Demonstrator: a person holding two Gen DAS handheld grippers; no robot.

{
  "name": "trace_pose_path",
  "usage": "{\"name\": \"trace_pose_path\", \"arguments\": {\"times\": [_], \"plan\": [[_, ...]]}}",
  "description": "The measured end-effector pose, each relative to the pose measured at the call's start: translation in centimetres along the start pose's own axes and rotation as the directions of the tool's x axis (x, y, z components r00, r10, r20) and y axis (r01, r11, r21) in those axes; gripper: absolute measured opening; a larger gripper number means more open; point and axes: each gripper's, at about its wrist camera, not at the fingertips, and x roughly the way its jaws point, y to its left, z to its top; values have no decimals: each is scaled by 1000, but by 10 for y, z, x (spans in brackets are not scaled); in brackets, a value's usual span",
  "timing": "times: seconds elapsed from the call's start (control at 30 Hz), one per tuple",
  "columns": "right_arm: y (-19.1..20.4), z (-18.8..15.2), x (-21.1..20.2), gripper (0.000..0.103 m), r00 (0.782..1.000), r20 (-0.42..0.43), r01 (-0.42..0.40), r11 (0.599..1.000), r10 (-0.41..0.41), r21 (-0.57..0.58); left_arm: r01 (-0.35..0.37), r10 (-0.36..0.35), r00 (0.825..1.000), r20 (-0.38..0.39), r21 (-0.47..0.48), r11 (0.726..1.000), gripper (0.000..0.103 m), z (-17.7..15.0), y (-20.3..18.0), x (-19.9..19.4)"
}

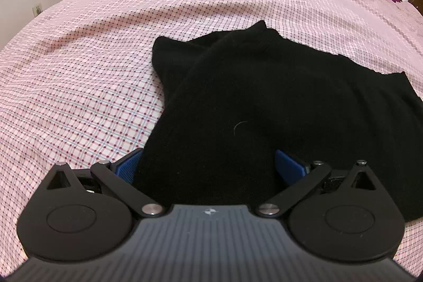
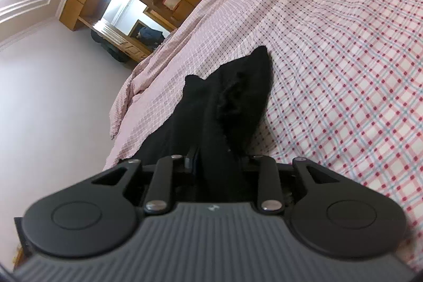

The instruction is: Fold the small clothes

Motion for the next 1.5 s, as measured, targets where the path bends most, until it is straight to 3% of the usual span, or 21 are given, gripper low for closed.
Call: {"name": "trace_pose_path", "arguments": {"times": [0.43, 0.5, 0.77, 1.2, 1.5], "plan": [[5, 4, 18, 34, 1000, -10, -10, 999, 10, -40, 1, -1, 1000, -3, 0, 1000, 103, 0, 1, 0], [4, 5, 19, 23, 1000, -10, -18, 999, 17, -29, 2, -2, 1000, -5, -1, 1000, 103, 1, 1, 0], [12, 16, 11, 19, 998, 9, -67, 998, 67, 20, -13, 13, 1000, 0, -1, 1000, 103, 1, 8, -12], [118, 38, 22, 18, 989, -15, -146, 980, 145, -136, -56, 56, 997, 57, -2, 998, 103, 10, 41, -41], [212, 21, 65, 18, 972, -112, -229, 932, 205, -282, -70, 73, 992, 99, -35, 997, 103, 15, 76, -59]]}}
